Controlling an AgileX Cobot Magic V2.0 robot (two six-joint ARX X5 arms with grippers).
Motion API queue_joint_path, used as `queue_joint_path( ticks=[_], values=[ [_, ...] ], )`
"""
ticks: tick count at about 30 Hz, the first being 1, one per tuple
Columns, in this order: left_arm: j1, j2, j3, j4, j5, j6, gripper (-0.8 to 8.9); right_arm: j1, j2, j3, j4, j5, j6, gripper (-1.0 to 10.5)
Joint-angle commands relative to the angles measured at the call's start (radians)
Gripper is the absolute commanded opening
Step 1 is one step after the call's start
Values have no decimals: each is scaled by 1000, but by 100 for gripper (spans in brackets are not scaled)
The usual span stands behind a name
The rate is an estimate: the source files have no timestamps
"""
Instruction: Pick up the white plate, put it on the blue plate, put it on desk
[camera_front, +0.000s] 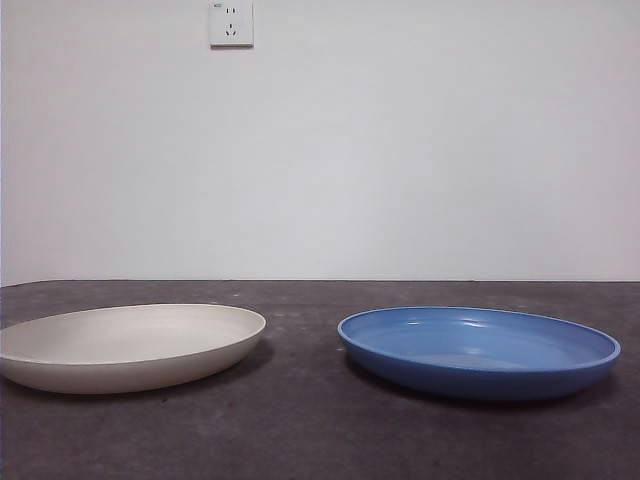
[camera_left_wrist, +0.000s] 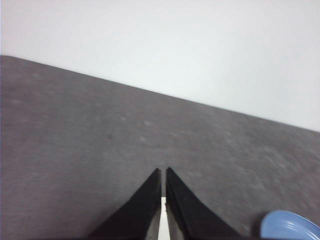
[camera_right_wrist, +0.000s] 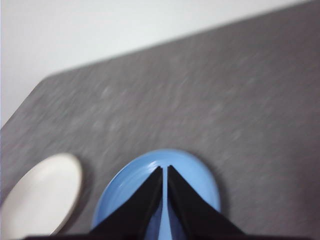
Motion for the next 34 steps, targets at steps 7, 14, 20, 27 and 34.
queue_joint_path(
  ticks=[7, 14, 20, 27, 34],
  values=[
    [-87, 157, 211, -113, 143, 18, 16, 122, 145, 145, -64, -159, -56, 11],
    [-207, 173, 245, -201, 148, 40, 16, 199, 156, 157, -85, -219, -119, 11],
    [-256, 172, 245, -217, 171, 39, 29, 198, 155, 157, -87, -245, -121, 11],
    [-259, 172, 245, -218, 171, 37, 380, 198, 155, 157, -85, -228, -123, 203],
    [-259, 172, 245, -220, 171, 24, 604, 198, 155, 157, -84, -208, -123, 536]
  ],
)
